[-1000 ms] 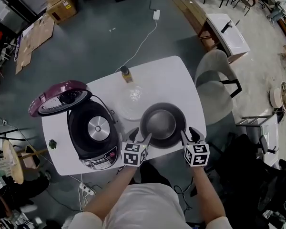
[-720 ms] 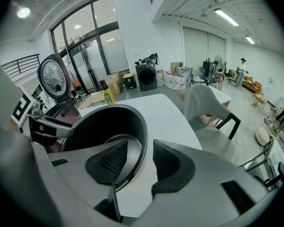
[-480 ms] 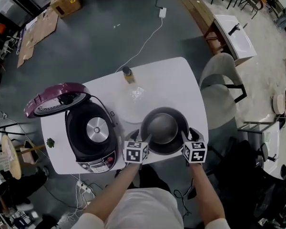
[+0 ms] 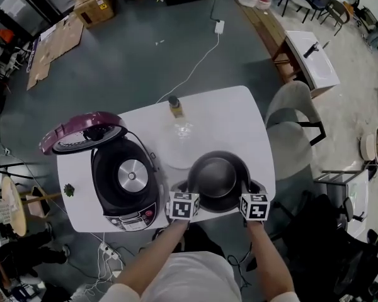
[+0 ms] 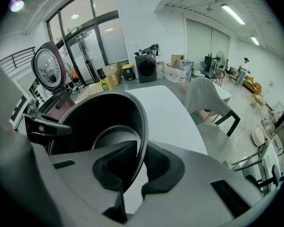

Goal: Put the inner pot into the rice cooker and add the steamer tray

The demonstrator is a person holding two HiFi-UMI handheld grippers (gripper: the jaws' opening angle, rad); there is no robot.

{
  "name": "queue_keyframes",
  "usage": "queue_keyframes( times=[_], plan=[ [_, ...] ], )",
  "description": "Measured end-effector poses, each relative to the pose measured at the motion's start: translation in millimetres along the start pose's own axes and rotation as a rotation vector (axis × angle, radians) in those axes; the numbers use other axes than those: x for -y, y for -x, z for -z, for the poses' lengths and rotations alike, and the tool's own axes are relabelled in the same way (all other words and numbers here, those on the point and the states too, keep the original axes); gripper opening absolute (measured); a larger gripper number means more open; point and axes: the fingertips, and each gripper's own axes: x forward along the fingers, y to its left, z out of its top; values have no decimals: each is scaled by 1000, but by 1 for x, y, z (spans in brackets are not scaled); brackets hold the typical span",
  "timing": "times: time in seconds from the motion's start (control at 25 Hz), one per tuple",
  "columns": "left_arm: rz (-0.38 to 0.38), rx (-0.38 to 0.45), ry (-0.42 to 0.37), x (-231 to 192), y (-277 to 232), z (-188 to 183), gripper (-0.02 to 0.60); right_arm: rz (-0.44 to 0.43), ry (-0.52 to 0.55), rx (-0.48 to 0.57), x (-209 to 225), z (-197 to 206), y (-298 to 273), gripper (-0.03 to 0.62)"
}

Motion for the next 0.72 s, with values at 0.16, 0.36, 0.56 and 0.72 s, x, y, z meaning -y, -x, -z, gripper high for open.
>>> queue_keyframes(
  times=[0.16,0.36,0.56,0.72],
  plan=[
    [9,25,-8,2,17,-3,104,6,12,27,-8,-7,16,54],
    [18,69,-16,-1,46,-17,104,16,27,70,-23,-26,40,55],
    [27,133,-22,-2,78,-37,104,22,42,125,-37,-52,65,55],
    [28,167,-27,-8,103,-47,104,23,54,159,-54,-68,81,57]
  ],
)
